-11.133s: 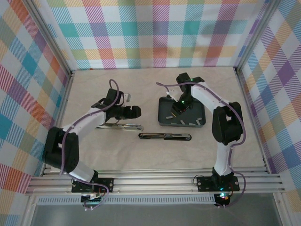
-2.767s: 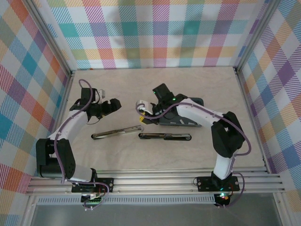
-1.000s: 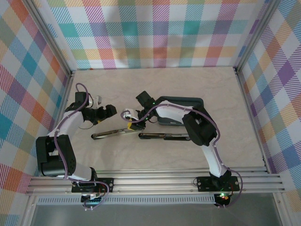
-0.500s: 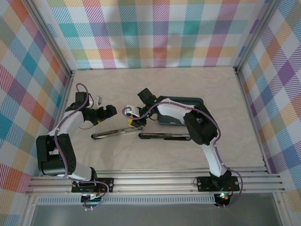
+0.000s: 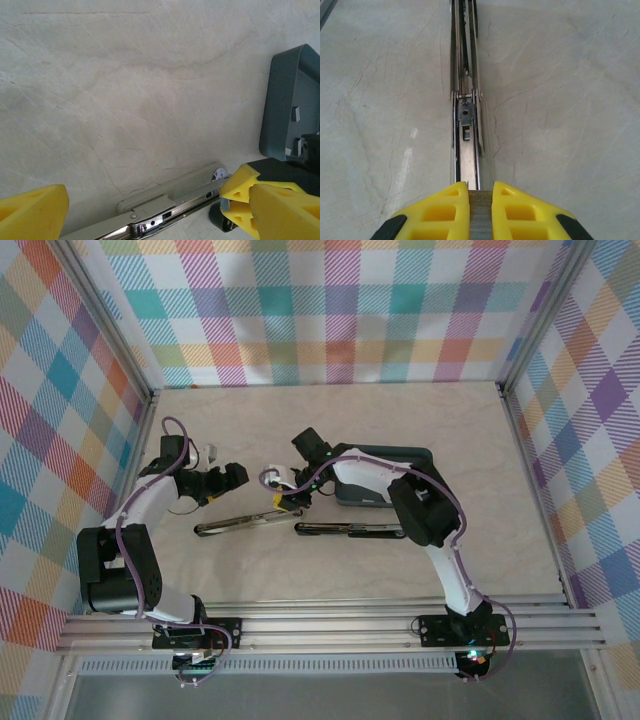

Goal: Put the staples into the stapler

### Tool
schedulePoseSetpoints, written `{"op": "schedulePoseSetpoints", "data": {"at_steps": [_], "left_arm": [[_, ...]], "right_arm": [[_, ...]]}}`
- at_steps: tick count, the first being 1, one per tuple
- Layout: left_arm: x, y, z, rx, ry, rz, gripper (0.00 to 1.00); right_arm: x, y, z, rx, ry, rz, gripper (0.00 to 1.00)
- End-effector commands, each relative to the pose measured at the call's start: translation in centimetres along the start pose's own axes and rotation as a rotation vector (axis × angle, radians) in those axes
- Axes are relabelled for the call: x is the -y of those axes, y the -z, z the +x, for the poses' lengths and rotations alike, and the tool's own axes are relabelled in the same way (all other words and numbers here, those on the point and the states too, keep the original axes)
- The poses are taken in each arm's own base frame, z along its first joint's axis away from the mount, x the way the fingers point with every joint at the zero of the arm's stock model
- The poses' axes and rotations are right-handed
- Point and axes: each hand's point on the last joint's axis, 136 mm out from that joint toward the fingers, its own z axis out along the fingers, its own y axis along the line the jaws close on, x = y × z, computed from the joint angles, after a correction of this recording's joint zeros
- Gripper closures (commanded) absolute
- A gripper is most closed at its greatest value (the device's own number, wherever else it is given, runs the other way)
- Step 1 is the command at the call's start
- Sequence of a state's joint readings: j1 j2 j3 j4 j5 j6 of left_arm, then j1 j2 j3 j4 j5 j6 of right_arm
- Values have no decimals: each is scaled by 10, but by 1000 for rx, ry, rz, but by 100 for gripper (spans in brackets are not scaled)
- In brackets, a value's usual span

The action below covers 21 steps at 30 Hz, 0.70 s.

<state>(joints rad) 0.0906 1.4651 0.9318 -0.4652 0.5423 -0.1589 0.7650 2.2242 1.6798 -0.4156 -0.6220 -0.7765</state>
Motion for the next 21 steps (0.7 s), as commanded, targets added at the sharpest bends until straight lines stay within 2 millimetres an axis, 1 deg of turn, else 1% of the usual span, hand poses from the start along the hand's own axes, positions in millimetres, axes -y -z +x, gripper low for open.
{"op": "schedulePoseSetpoints", "data": {"at_steps": [1,15,21], "left_arm": [[1,1,-1,0,-14,23,7],[0,0,-1,-3,-13,23,7],[1,0,-1,-2,-13,24,7]], "right_arm": [[-5,-1,0,16,4,-50,85],[-6,0,4,-7,2,-51,85],[-7,0,9,-32,4,-49,85]]}}
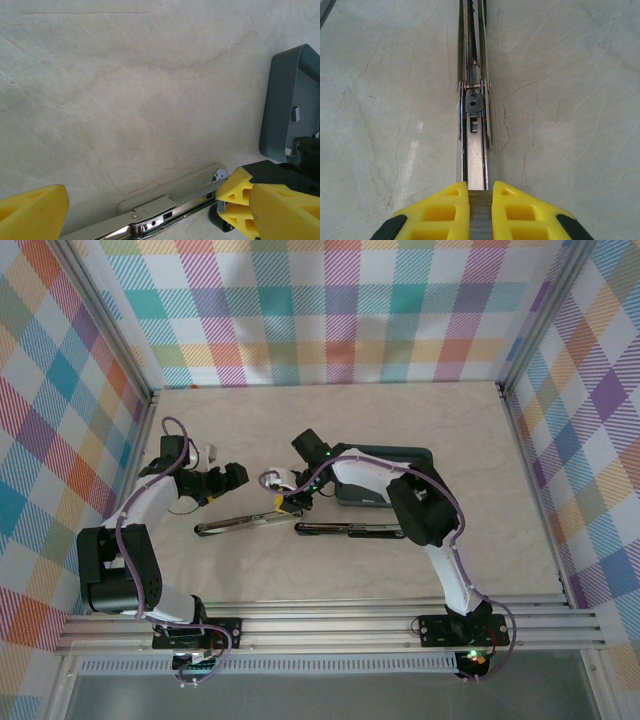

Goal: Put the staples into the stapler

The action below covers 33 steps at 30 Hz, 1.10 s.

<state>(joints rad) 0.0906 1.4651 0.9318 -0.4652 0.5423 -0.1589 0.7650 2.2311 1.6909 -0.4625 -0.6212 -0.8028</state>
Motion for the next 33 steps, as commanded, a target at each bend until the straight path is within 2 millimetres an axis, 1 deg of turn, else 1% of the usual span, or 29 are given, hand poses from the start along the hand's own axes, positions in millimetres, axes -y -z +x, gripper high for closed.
{"op": "schedulePoseSetpoints", "data": {"at_steps": [1,15,29,33], "left_arm": [[1,1,-1,-2,-13,25,7],[1,1,-2,-1,-13,25,7],[1,1,-1,-1,-15,25,7],[2,1,-2,1,-15,25,7]], "right_arm": [[-3,1,4,-12,7,-27,85],[-2,1,12,-55,12,-17,85],[-2,9,16,-106,30,7,86],[-2,12,14,-104,36,12,86]]}}
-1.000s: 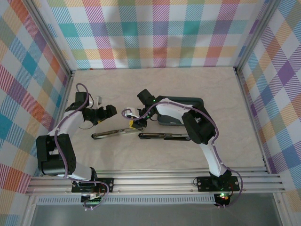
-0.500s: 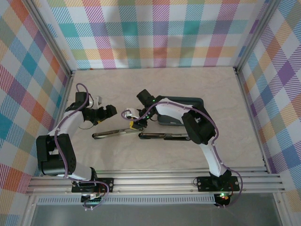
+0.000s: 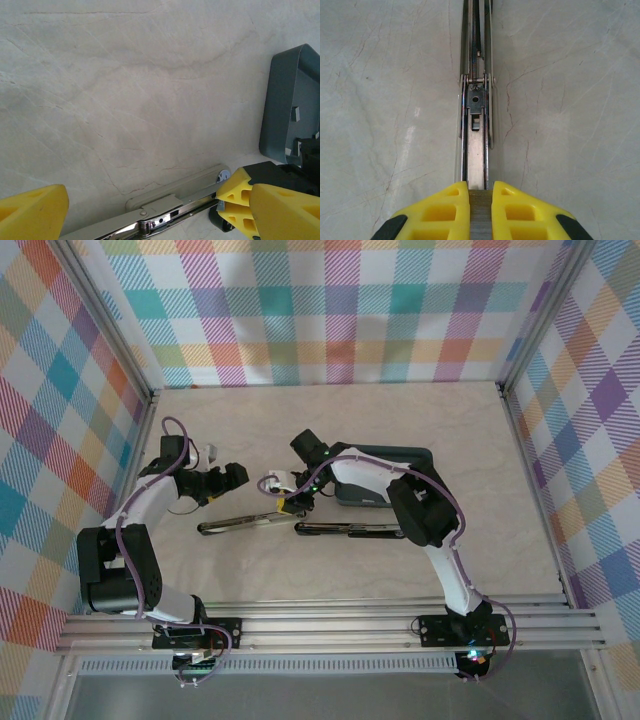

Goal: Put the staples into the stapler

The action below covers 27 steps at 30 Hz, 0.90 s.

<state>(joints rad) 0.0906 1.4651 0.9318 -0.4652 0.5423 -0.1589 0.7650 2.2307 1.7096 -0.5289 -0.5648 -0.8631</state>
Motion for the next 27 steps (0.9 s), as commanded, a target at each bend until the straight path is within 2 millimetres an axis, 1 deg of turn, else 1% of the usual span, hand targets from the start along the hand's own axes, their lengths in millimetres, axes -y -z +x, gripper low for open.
{"op": "schedulePoseSetpoints", "data": {"at_steps": [1,7,14,20,27], "left_arm": [[2,1,-2,1,-15,25,7],[2,2,-1,2,-16,24,7],[2,2,-1,1,-18,22,7],[1,2,-1,-1,-16,19,7],[1,3,-2,3,-20,19,7]], "right_arm": [[-3,8,6,-43,8,-1,86],[-4,8,16,-88,14,0,86],[-5,8,18,-96,13,-7,85],[-4,16,6,-75,31,7,85],[-6,25,-2,-63,41,19,85]]}}
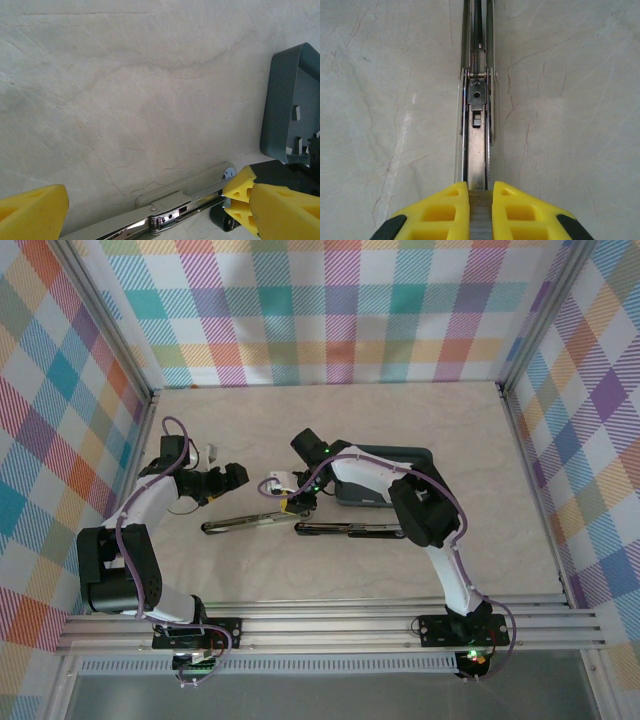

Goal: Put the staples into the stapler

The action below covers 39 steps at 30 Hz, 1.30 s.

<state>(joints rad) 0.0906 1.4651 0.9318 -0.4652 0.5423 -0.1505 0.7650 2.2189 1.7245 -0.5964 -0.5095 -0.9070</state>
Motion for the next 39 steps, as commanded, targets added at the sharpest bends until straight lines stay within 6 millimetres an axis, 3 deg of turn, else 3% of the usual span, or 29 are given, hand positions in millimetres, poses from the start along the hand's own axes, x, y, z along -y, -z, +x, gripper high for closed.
{"op": "schedulePoseSetpoints", "data": {"at_steps": [1,13,39], "left_arm": [[1,3,-1,3,-11,19,7],[2,4,-1,6,-14,19,7],[2,3,-2,6,-15,21,7]], "right_arm": [[-5,19,-9,2,21,7,85],[-2,29,-26,78,19,16,85],[-6,13,-4,19,-29,-33,85]]}}
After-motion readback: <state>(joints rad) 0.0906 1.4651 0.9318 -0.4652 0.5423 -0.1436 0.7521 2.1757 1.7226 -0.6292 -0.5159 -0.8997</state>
